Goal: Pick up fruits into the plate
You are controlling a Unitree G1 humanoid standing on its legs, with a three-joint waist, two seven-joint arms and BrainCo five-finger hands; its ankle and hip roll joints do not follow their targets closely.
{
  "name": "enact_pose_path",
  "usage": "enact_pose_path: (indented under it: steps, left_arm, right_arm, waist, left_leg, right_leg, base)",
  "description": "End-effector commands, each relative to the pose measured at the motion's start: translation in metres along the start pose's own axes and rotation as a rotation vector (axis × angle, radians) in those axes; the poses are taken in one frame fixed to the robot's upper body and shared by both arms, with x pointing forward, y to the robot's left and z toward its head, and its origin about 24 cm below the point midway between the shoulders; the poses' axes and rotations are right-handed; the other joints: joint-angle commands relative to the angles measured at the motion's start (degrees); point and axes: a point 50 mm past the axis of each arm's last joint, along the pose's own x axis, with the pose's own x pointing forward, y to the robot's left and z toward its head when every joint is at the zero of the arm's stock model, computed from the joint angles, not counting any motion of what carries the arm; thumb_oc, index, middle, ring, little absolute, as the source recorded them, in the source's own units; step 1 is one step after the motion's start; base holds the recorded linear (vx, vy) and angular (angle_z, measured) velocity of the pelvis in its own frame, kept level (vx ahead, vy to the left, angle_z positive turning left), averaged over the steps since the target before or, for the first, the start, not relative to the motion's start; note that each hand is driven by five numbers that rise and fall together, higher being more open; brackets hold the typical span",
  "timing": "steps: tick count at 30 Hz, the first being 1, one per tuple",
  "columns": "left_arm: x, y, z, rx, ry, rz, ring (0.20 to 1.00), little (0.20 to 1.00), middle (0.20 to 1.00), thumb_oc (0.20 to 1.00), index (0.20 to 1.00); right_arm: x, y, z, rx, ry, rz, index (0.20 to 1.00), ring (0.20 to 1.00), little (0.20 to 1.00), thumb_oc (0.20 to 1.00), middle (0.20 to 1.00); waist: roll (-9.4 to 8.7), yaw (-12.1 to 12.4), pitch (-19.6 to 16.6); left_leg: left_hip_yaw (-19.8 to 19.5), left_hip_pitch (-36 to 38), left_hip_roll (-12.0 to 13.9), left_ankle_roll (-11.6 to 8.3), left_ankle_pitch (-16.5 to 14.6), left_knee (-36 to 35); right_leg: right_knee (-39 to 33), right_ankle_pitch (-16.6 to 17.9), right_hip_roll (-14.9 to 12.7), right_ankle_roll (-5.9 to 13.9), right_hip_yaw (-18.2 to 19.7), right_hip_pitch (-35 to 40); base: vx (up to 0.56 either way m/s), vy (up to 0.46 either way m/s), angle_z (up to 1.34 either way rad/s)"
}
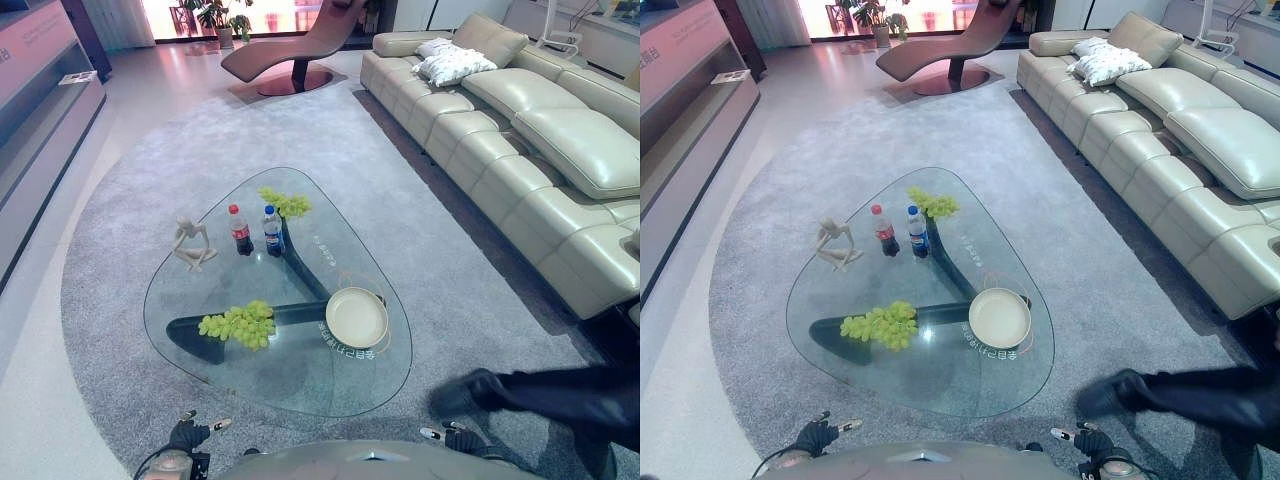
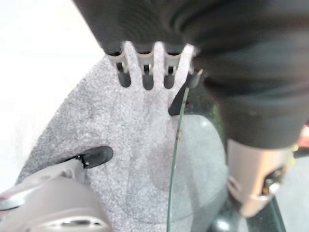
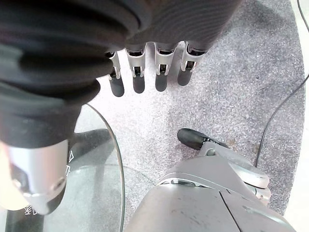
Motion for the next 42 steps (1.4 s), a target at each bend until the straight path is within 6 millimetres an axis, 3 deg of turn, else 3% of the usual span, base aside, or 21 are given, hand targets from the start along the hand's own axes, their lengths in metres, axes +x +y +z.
enact_pose_path:
  steps: [1,18,25,33,34,37,42]
  left_arm:
    - [0.006,0.008,0.024,0.035,-0.065,0.020,1.000,1.000,1.000,1.000,1.000]
    - [0.007,0.023,0.030,0.135,-0.088,0.156,1.000,1.000,1.000,1.000,1.000]
    - [0.006,0.050,0.072,0.227,-0.278,0.335,1.000,1.000,1.000,1.000,1.000]
    - [-0.008,0.097,0.131,0.518,-0.520,0.664,1.000,1.000,1.000,1.000,1.000]
    - [-0.014,0.109,0.150,0.605,-0.577,0.754,1.000,1.000,1.000,1.000,1.000]
    - [-0.025,0.120,0.181,0.711,-0.664,0.852,1.000,1.000,1.000,1.000,1.000]
    - [-0.040,0.134,0.217,0.892,-0.745,1.009,1.000,1.000,1.000,1.000,1.000]
  right_arm:
    - [0.006,-0.009,0.031,-0.052,-0.066,-0.020,1.000,1.000,1.000,1.000,1.000]
    - [0.005,-0.013,0.030,-0.052,-0.058,-0.023,1.000,1.000,1.000,1.000,1.000]
    - [0.003,-0.031,0.028,-0.081,-0.051,-0.043,1.000,1.000,1.000,1.000,1.000]
    - [0.001,-0.044,0.030,-0.111,-0.067,-0.061,1.000,1.000,1.000,1.000,1.000]
    - [0.000,-0.047,0.035,-0.115,-0.081,-0.068,1.000,1.000,1.000,1.000,1.000]
    - [0.000,-0.052,0.044,-0.119,-0.112,-0.081,1.000,1.000,1.000,1.000,1.000]
    - [0.000,-0.062,0.063,-0.119,-0.162,-0.105,1.000,1.000,1.000,1.000,1.000]
  waist:
    - [-0.35,-0.11,2.44]
    - [-0.12,-0.53,3.00]
    - [0.66,-2.00,3.56]
    - [1.39,-3.09,4.70]
    - [1.54,-3.26,5.28]
    - [1.74,-3.56,6.63]
    - [1.95,-4.46,9.84]
  left_leg:
    - [-0.13,-0.05,-0.62,2.35,-3.99,1.28]
    - [0.10,0.02,-0.50,2.36,-3.92,1.36]
    - [0.79,-0.39,-0.46,2.17,-3.38,1.10]
    - [1.55,-1.74,-0.63,2.11,-2.89,1.11]
    - [1.56,-2.60,-0.74,2.12,-2.74,1.13]
    - [1.52,-4.33,-0.98,2.23,-2.49,1.20]
    - [1.59,-7.38,-1.53,2.40,-2.02,1.46]
  right_leg:
    - [1.89,-2.20,-0.22,0.65,-2.42,1.80]
    - [2.03,-2.29,-0.13,0.69,-2.04,1.74]
    - [2.09,-2.27,0.12,0.71,-1.40,0.99]
    - [2.26,-1.83,0.03,0.93,-0.76,-0.85]
    - [2.27,-1.64,0.03,0.97,-0.47,-1.81]
    - [2.42,-1.32,0.04,0.97,0.11,-3.75]
    - [3.15,-1.06,0.27,0.75,1.30,-7.25]
  base:
    - [0.00,0.000,0.00]
    - [0.01,0.001,0.00]
    - [0.02,0.033,-0.03]
    - [0.00,0.027,-0.07]
    - [-0.07,0.021,-0.08]
    - [-0.11,0.021,-0.11]
    - [-0.13,0.032,-0.07]
